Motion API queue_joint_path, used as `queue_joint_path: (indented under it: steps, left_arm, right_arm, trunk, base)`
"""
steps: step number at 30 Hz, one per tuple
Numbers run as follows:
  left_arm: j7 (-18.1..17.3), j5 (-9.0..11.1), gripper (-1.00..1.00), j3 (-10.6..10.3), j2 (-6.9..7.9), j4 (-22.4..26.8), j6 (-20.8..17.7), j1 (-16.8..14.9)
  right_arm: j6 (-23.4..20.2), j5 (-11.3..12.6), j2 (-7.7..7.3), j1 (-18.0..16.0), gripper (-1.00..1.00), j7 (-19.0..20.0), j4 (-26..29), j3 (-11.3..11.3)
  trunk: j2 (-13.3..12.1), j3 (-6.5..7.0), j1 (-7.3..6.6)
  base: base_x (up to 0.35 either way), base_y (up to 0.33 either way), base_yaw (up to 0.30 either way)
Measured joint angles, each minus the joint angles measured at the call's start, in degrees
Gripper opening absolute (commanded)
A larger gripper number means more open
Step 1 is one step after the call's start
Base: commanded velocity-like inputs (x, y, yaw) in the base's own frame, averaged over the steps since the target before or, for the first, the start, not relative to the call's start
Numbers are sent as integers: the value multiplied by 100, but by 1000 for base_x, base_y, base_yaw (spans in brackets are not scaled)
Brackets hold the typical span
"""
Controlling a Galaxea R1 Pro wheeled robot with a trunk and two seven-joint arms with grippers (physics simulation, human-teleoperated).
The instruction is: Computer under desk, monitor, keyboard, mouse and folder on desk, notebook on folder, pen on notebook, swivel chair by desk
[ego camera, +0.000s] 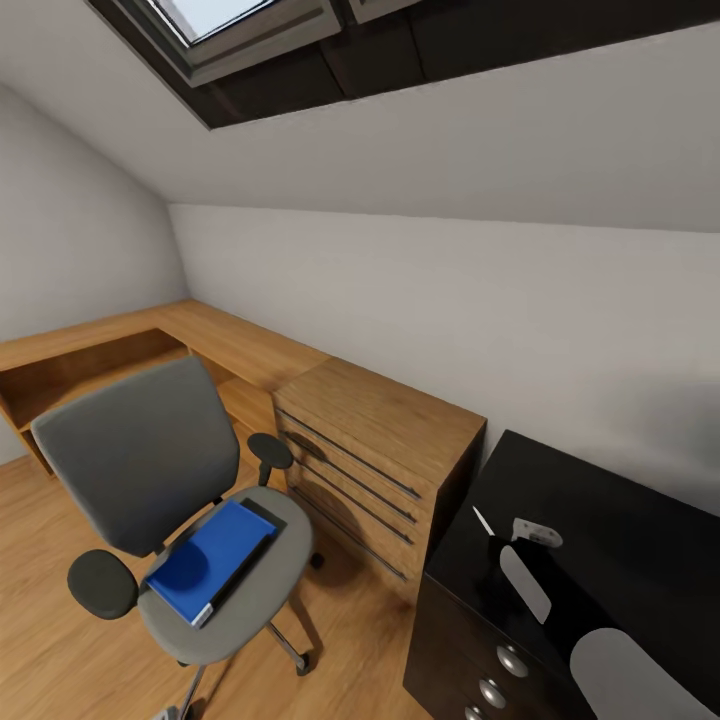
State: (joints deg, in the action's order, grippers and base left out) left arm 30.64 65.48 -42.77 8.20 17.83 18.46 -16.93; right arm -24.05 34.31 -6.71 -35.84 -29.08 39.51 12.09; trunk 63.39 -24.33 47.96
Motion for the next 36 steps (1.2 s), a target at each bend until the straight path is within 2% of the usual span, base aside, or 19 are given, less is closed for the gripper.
queue_joint_path:
  steps: [11, 12, 14, 36]
  left_arm:
    - [0, 1, 100, 0, 0, -2, 0, 0]
    - [0, 0, 100, 0, 0, -2, 0, 0]
    - [0, -1, 100, 1, 0, -2, 0, 0]
    - [-10, 8, 100, 1, 0, -2, 0, 0]
  right_arm:
    - [-7, -28, 9, 0, -100, -1, -5, -3]
    - [-8, -33, 11, 0, 100, -1, -6, -3]
    - [-10, 40, 26, 3, 100, -12, -101, 0]
    - [-2, 22, 60, 3, 100, -12, -89, 0]
  trunk:
    - [0, 0, 0]
    - [0, 0, 0]
    - [-1, -1, 0]
    - [-1, -1, 0]
  base:
    - [0, 0, 0]
    - [0, 0, 0]
    - [0, 0, 0]
    - [0, 0, 0]
